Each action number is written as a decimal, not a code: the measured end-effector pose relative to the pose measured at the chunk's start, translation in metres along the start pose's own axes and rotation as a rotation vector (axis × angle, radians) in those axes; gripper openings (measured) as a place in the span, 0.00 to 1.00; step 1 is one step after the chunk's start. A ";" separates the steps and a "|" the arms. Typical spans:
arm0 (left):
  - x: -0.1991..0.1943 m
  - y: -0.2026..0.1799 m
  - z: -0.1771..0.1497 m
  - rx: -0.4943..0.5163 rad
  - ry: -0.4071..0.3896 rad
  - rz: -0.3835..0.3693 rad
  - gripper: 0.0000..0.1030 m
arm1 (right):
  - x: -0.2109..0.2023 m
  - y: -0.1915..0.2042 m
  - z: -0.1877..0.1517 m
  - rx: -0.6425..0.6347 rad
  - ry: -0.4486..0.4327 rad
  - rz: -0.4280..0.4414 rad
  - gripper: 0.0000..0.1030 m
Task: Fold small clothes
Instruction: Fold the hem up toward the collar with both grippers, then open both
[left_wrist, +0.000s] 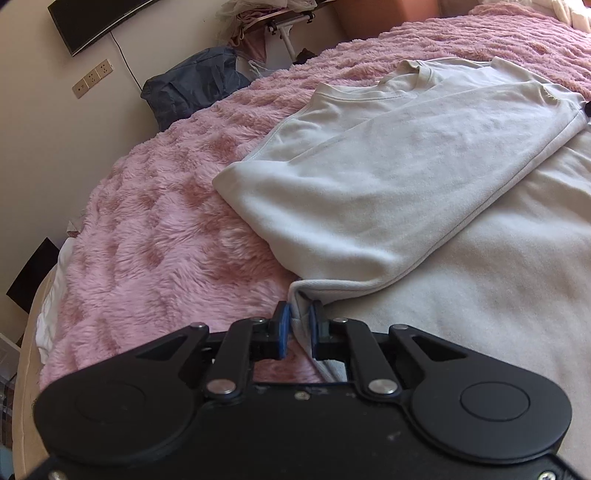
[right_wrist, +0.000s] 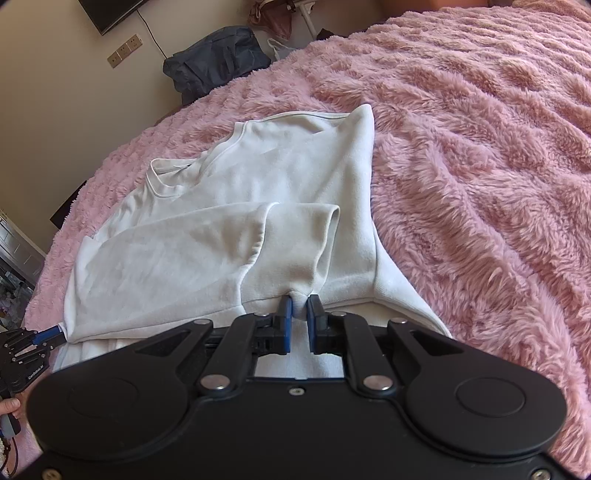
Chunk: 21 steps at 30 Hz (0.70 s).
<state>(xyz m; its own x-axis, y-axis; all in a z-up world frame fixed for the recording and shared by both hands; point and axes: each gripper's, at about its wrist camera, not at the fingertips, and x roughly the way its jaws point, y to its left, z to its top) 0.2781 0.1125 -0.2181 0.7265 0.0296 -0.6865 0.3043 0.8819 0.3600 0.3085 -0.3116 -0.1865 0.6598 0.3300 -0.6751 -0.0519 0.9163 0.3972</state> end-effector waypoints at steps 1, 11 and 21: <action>0.000 0.000 0.000 -0.006 -0.003 -0.004 0.09 | 0.000 0.000 0.000 0.001 0.000 0.000 0.09; -0.006 0.004 0.000 -0.244 0.002 0.080 0.04 | -0.004 0.001 0.001 0.015 -0.014 0.001 0.09; -0.002 0.018 -0.032 -0.724 0.063 0.029 0.06 | -0.012 -0.008 -0.002 0.061 -0.029 -0.020 0.07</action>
<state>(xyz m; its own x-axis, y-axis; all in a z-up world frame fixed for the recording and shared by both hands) 0.2624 0.1431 -0.2300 0.6849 0.0657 -0.7257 -0.2145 0.9700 -0.1147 0.3001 -0.3228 -0.1830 0.6819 0.3046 -0.6650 0.0066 0.9066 0.4220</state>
